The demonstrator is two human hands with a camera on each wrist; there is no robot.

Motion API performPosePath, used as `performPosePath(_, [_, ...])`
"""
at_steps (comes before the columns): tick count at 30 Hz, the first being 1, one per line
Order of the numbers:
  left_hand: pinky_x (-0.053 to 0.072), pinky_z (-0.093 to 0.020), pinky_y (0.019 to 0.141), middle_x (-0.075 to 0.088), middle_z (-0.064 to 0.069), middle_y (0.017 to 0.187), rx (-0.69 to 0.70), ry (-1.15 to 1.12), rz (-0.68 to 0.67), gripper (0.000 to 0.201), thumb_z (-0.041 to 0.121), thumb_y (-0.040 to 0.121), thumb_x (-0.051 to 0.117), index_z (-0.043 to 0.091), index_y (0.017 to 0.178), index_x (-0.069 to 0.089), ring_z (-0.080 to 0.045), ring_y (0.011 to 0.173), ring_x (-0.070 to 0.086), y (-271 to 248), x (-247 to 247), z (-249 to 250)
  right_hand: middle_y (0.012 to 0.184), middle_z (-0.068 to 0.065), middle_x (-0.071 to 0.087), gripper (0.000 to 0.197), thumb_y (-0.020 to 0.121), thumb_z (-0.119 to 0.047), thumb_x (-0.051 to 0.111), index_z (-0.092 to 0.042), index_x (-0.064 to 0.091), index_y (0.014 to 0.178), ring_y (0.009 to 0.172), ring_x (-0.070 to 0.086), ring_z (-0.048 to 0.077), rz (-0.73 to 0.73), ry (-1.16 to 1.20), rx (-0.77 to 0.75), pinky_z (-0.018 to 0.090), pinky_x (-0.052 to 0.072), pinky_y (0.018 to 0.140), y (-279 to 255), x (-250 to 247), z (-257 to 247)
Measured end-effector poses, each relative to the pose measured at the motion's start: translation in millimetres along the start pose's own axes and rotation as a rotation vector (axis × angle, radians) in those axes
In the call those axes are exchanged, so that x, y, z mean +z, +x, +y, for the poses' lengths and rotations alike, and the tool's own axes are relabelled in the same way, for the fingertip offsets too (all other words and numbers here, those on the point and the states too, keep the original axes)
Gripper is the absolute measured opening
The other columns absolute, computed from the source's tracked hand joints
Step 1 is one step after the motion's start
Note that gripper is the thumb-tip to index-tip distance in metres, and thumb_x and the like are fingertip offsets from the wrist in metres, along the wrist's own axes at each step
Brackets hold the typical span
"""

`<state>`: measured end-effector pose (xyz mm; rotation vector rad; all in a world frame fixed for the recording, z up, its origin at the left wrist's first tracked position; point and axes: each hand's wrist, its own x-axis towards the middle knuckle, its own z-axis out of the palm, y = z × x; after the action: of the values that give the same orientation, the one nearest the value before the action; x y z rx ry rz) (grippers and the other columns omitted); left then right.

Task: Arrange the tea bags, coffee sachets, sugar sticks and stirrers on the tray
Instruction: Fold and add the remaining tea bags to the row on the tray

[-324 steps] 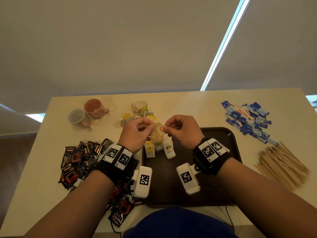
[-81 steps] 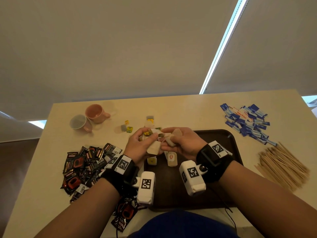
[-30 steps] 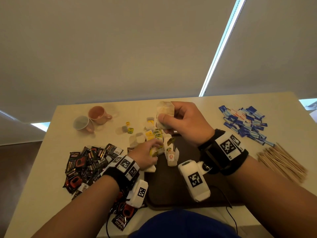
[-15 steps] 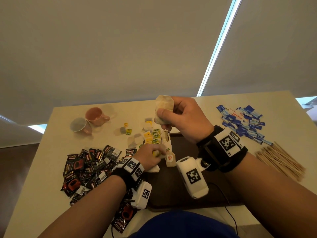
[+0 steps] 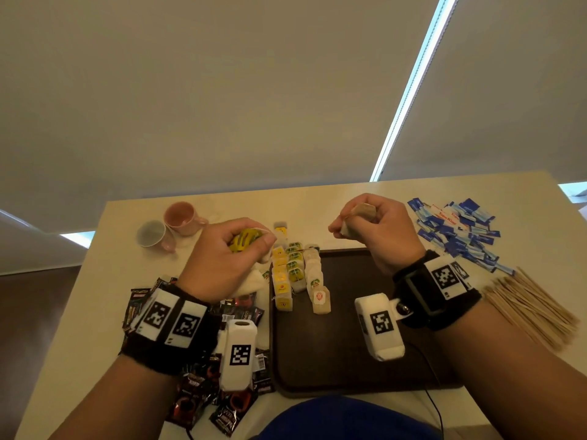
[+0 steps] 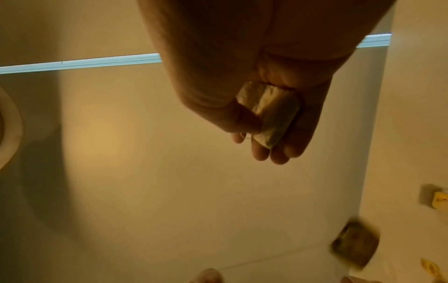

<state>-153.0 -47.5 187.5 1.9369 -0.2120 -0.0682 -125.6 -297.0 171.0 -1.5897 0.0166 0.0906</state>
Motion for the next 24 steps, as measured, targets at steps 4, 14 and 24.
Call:
performPosePath(4, [0.046, -0.012, 0.067, 0.067, -0.006, 0.064, 0.092, 0.041, -0.003, 0.011, 0.006, 0.092, 0.067, 0.004, 0.082, 0.071, -0.007, 0.057, 0.061, 4.5, -6.5, 21.8, 0.075, 0.015, 0.068, 0.028, 0.085, 0.017, 0.046, 0.000, 0.066, 0.077, 0.076, 0.067, 0.028, 0.013, -0.039, 0.008, 0.039, 0.060, 0.075, 1.4, 1.3, 12.0])
performPosePath(14, [0.047, -0.014, 0.062, 0.069, -0.008, 0.069, 0.093, -0.036, -0.033, 0.014, 0.015, 0.091, 0.065, 0.005, 0.084, 0.071, -0.008, 0.059, 0.062, 6.8, -7.1, 57.6, 0.080, -0.012, 0.059, 0.051, 0.071, -0.056, 0.073, -0.027, 0.067, 0.112, 0.072, 0.057, 0.003, -0.272, -0.379, -0.160, 0.019, 0.047, 0.069, -10.6, 8.7, 23.7])
performPosePath(24, [0.050, -0.018, 0.064, 0.070, -0.006, 0.071, 0.089, -0.039, -0.060, 0.014, 0.016, 0.090, 0.067, 0.003, 0.086, 0.072, -0.009, 0.060, 0.064, 11.5, -3.5, 62.7, 0.089, -0.005, 0.074, 0.015, 0.084, -0.020, 0.077, -0.011, 0.079, 0.096, 0.083, 0.068, 0.007, -0.255, -0.319, -0.219, 0.023, 0.054, 0.076, -11.0, 32.8, 34.5])
